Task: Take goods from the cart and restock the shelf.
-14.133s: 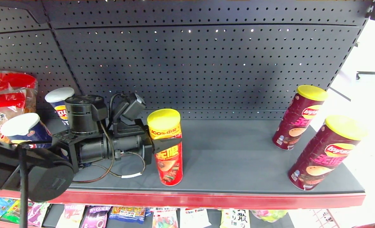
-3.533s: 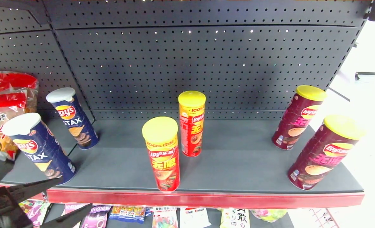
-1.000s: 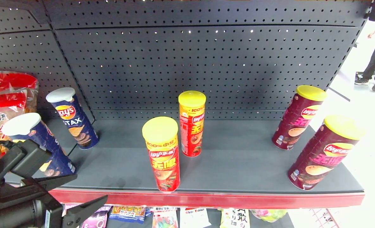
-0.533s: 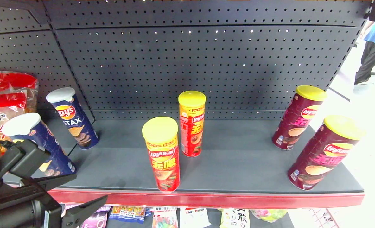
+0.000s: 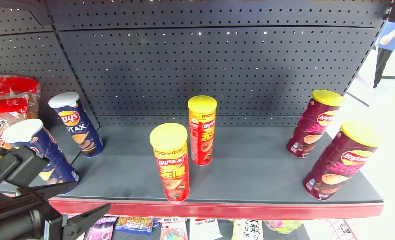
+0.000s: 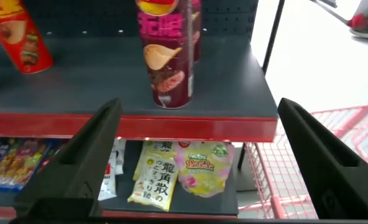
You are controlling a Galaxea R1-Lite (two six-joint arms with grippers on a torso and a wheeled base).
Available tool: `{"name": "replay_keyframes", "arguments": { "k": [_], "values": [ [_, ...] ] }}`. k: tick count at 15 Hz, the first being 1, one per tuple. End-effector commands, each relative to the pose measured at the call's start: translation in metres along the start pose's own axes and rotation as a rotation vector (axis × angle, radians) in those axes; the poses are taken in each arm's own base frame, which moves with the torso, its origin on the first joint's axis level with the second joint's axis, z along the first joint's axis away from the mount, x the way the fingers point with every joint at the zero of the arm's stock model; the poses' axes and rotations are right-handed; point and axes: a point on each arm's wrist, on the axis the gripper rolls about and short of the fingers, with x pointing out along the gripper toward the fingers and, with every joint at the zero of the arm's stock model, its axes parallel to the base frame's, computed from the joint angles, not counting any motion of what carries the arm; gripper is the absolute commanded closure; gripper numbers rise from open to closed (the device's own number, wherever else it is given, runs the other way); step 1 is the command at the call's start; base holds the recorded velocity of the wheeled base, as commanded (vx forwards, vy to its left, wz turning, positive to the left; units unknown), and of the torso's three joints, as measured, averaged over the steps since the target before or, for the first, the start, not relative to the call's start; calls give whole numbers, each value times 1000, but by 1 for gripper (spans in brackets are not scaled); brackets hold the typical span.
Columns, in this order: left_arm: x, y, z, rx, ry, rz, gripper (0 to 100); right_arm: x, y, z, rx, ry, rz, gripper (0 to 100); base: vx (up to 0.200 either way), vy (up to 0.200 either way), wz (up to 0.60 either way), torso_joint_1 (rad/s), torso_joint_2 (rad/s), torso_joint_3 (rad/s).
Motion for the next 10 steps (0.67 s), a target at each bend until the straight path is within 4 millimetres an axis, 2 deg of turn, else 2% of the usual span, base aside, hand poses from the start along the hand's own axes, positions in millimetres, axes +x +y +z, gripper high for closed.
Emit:
{"name": "replay_keyframes", "arguments": {
  "k": [1, 6, 10],
  "values": [
    [0, 0, 1, 0, -1, 5, 0, 0, 0, 0, 1, 1, -9, 0, 0, 0, 0, 0, 0, 0],
    [1, 0, 1, -2, 4, 14, 0, 0, 0, 0, -9, 1, -4, 0, 0, 0, 0, 0, 0, 0],
    [13, 3, 0, -6, 60, 82, 0, 0, 0, 0, -8, 1, -4, 0, 0, 0, 0, 0, 0, 0]
  ]
}}
